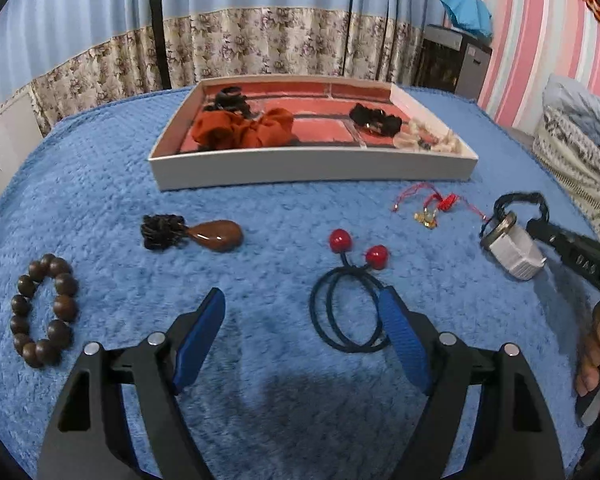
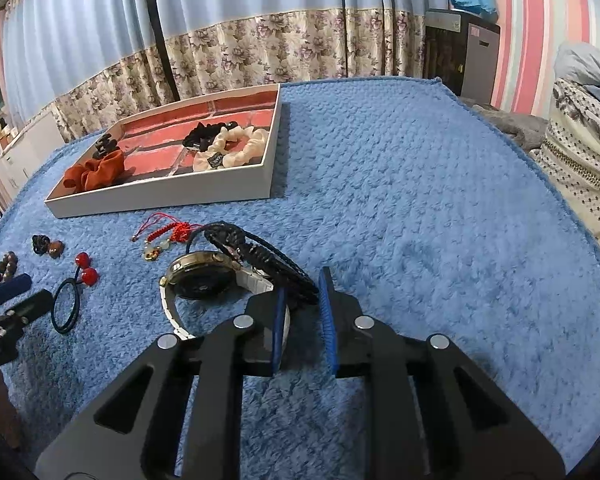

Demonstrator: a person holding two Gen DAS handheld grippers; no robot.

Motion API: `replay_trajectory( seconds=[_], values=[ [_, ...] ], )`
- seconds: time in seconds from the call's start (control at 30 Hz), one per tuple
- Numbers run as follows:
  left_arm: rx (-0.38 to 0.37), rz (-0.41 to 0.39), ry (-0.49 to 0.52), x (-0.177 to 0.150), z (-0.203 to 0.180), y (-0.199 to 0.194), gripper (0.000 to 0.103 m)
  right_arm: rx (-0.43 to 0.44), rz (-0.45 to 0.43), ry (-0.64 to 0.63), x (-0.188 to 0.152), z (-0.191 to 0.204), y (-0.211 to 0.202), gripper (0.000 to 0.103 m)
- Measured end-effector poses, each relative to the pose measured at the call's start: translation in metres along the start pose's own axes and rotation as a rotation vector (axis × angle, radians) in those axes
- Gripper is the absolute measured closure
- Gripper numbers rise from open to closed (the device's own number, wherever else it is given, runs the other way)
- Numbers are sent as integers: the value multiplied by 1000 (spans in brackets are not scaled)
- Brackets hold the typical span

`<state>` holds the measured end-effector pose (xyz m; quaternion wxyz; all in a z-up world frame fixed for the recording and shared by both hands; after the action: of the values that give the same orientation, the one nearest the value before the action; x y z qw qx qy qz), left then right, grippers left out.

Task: Organize jewelry
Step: 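Grasp the red-bead hair tie with the left tool while the right tool grasps the black leather bracelet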

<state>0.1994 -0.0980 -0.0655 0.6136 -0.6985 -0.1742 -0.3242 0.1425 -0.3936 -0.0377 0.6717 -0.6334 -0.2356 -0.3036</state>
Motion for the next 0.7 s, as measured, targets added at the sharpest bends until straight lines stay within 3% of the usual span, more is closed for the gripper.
replay_trajectory(
  seconds=[0.03, 0.07, 0.13, 0.17, 0.27, 0.7],
  values=[
    [0, 5, 4, -1, -1, 2, 36, -1, -1, 0, 0, 0, 0, 89],
    [6, 23, 13, -3, -3, 7, 51, -2, -3, 0, 0, -1, -1, 91],
    [9, 40, 17, -5, -3, 12, 65, 4, -1, 5, -1, -2, 0, 93],
    [0, 32, 11, -4, -3, 12, 79, 7, -3, 5, -1, -2, -1, 94],
    [-15, 25, -6, -4, 0, 11, 97, 9, -12, 6, -1, -2, -5, 95],
    [-27, -128, -9, 31, 21, -45, 100, 15, -131, -5, 27, 6, -55, 95]
  ],
)
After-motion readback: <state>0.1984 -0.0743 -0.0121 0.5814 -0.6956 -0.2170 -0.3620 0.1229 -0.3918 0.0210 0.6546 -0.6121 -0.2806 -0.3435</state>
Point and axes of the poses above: each gripper's, at about its wrist camera, not at the fingertips, and y roughly the way its jaws point, z to its left, x to its top, the point moved 5 cm from there along y, roughly the way its jaws point
